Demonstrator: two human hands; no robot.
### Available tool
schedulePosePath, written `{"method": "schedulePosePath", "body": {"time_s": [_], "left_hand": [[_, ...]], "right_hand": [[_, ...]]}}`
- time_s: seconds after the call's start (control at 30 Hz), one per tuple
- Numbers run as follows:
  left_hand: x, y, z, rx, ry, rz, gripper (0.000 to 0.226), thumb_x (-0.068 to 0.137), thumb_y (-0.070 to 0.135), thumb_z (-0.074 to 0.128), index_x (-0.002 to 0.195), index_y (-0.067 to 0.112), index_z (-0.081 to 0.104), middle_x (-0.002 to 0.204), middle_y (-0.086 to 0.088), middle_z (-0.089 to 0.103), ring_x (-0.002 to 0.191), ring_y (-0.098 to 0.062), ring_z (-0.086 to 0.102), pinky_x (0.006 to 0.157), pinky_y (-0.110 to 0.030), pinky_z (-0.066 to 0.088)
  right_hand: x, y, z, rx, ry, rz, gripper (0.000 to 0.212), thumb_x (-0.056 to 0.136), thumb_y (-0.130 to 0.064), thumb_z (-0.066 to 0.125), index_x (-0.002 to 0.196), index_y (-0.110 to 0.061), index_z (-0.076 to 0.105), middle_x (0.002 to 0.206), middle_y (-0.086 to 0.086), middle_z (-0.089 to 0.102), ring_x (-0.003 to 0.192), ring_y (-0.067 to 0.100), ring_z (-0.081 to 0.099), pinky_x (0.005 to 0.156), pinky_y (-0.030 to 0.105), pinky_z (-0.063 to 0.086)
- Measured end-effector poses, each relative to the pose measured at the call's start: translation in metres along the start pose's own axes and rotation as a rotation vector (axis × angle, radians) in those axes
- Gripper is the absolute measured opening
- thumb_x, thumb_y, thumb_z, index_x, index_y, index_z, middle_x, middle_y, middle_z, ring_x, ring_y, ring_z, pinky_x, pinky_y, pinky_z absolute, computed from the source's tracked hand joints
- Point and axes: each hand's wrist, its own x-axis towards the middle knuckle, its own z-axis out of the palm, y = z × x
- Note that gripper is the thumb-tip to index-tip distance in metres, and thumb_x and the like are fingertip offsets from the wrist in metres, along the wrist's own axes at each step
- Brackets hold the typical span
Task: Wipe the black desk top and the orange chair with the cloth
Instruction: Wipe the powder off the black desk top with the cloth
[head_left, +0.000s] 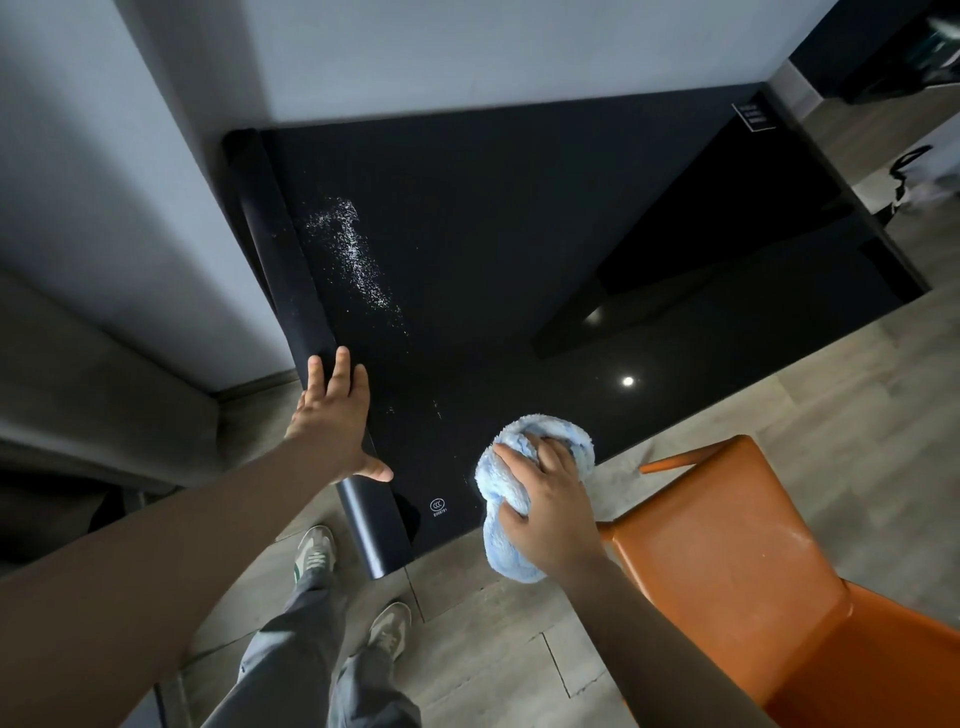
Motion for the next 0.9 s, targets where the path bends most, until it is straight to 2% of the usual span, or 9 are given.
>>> {"method": "schedulePosePath", "body": {"time_s": [0.2, 0.37, 0.53, 0.67, 0.73, 0.83, 0.9], "left_hand": [[0.001, 0.003, 0.000, 0.021, 0.003, -0.015, 0.139, 0.061, 0.061, 0.079, 0.152, 0.007, -0.011, 0.157, -0.012, -0.026, 0.144, -0.041, -0.018, 0.118, -0.046, 0.017], [-0.003, 0.004, 0.001, 0.011, 0.017, -0.037, 0.137, 0.062, 0.061, 0.079, 0.152, 0.009, -0.010, 0.158, -0.009, -0.025, 0.145, -0.039, -0.016, 0.118, -0.047, 0.018], [-0.024, 0.012, 0.012, -0.038, 0.089, -0.038, 0.109, 0.080, 0.050, 0.070, 0.154, 0.012, 0.001, 0.160, -0.009, -0.014, 0.147, -0.036, -0.008, 0.118, -0.047, 0.019], [-0.047, 0.020, 0.017, -0.101, 0.083, -0.026, 0.095, 0.087, 0.047, 0.063, 0.154, 0.012, 0.006, 0.161, -0.009, -0.005, 0.148, -0.035, -0.003, 0.119, -0.045, 0.019], [-0.058, 0.022, 0.011, -0.134, 0.086, -0.019, 0.090, 0.089, 0.047, 0.062, 0.154, 0.011, 0.010, 0.161, -0.009, 0.002, 0.147, -0.035, 0.002, 0.119, -0.044, 0.019], [-0.069, 0.020, -0.004, -0.163, 0.121, 0.007, 0.082, 0.090, 0.045, 0.060, 0.151, 0.009, 0.019, 0.157, -0.010, 0.016, 0.144, -0.032, 0.014, 0.117, -0.040, 0.023], [-0.072, 0.015, -0.015, -0.166, 0.138, 0.012, 0.082, 0.090, 0.045, 0.060, 0.152, 0.010, 0.019, 0.158, -0.009, 0.016, 0.145, -0.030, 0.014, 0.117, -0.038, 0.022]], "right_hand": [[-0.028, 0.010, -0.002, -0.003, -0.021, 0.026, 0.059, 0.072, -0.025, 0.062, 0.131, -0.027, 0.057, 0.124, 0.002, 0.055, 0.117, 0.024, 0.050, 0.101, 0.034, 0.044], [-0.064, 0.014, -0.016, 0.014, -0.171, 0.138, 0.054, 0.088, -0.019, 0.058, 0.140, -0.027, 0.047, 0.140, 0.004, 0.045, 0.130, 0.023, 0.039, 0.108, 0.033, 0.031], [-0.093, 0.026, -0.029, 0.068, -0.166, 0.241, 0.053, 0.089, -0.021, 0.057, 0.139, -0.032, 0.045, 0.141, 0.003, 0.041, 0.129, 0.024, 0.036, 0.106, 0.034, 0.031], [-0.085, 0.022, -0.048, 0.100, -0.094, 0.260, 0.053, 0.087, -0.022, 0.057, 0.138, -0.034, 0.047, 0.138, 0.001, 0.043, 0.127, 0.023, 0.040, 0.104, 0.034, 0.036], [-0.073, 0.014, -0.058, 0.053, 0.002, 0.187, 0.050, 0.083, -0.023, 0.057, 0.132, -0.030, 0.052, 0.129, 0.002, 0.053, 0.119, 0.024, 0.051, 0.099, 0.037, 0.044], [-0.051, 0.003, -0.069, -0.091, 0.067, 0.040, 0.058, 0.064, -0.030, 0.074, 0.118, -0.016, 0.058, 0.105, 0.005, 0.068, 0.098, 0.022, 0.067, 0.083, 0.037, 0.057], [-0.034, -0.009, -0.078, -0.169, 0.055, 0.007, 0.066, 0.057, -0.036, 0.079, 0.116, -0.014, 0.062, 0.106, 0.003, 0.067, 0.099, 0.021, 0.066, 0.084, 0.039, 0.056]]}}
